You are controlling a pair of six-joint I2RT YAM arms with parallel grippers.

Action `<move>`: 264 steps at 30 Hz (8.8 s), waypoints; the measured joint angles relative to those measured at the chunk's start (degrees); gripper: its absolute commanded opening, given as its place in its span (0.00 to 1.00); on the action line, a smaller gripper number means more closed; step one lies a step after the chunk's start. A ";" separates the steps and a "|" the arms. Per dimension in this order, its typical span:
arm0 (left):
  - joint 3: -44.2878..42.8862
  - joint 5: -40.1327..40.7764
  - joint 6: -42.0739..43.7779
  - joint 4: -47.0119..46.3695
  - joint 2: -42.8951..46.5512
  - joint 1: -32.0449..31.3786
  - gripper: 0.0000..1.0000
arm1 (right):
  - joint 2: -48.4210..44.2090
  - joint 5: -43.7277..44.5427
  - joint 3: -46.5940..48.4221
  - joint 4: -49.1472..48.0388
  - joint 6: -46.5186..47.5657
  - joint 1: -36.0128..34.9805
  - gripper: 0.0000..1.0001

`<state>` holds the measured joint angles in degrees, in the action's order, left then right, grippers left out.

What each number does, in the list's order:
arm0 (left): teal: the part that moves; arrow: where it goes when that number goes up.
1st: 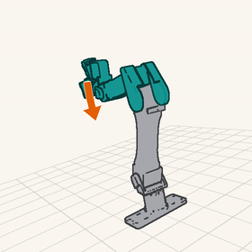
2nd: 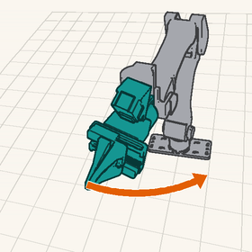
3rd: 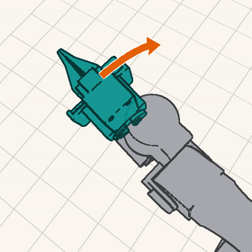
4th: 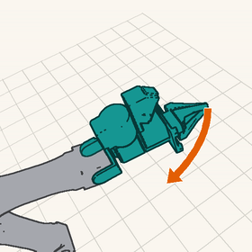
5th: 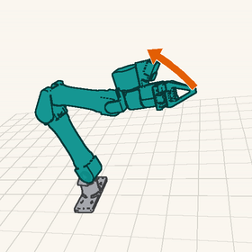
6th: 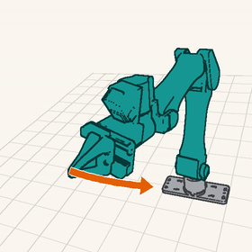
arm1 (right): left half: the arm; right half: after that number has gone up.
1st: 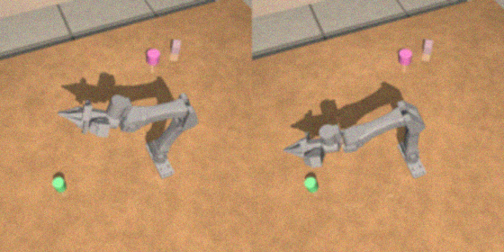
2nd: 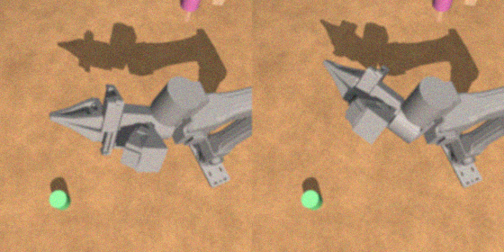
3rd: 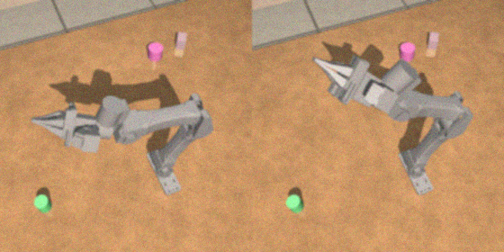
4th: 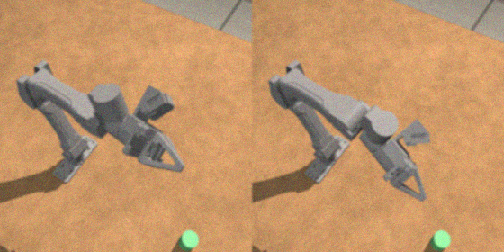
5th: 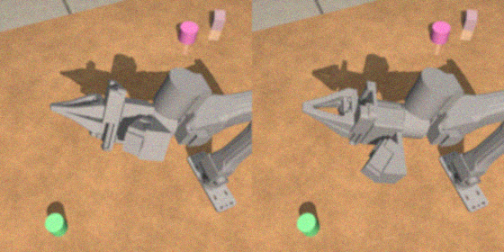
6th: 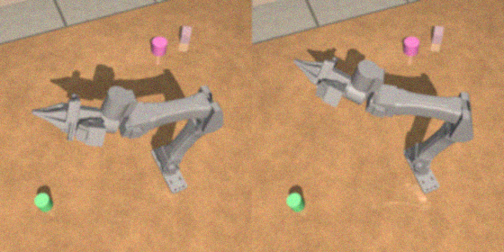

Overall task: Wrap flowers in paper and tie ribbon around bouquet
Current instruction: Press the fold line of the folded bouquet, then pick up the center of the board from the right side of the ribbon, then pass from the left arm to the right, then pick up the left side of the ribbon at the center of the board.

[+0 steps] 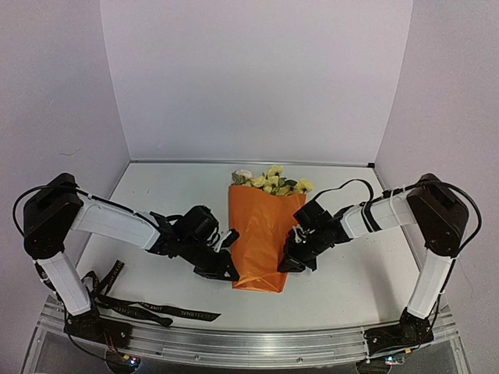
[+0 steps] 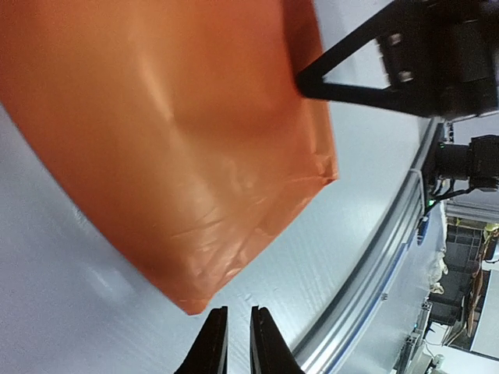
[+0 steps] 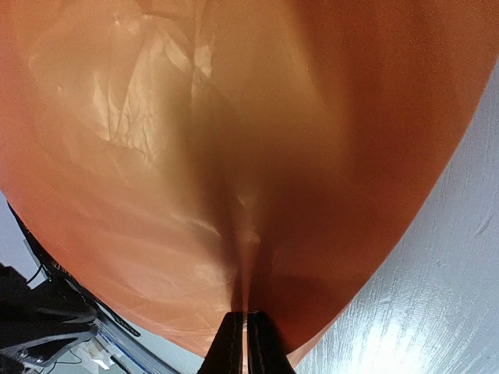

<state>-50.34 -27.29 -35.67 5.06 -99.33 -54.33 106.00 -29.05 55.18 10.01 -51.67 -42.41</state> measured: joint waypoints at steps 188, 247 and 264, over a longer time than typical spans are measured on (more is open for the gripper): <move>8.28 36.37 -22.99 18.47 29.48 20.99 0.00 | -29.28 13.41 -7.21 19.14 18.20 -6.16 0.47; -10.03 26.58 -1.67 26.90 15.64 12.70 0.62 | -36.34 34.00 -10.81 23.85 32.18 -2.44 0.81; -3.25 28.75 9.86 32.51 10.64 6.39 0.62 | -35.99 28.56 -12.22 21.98 38.61 -0.16 0.82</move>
<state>-53.59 1.46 -25.81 37.57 -88.69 -47.94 70.00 -0.49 42.96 31.99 -13.06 -42.57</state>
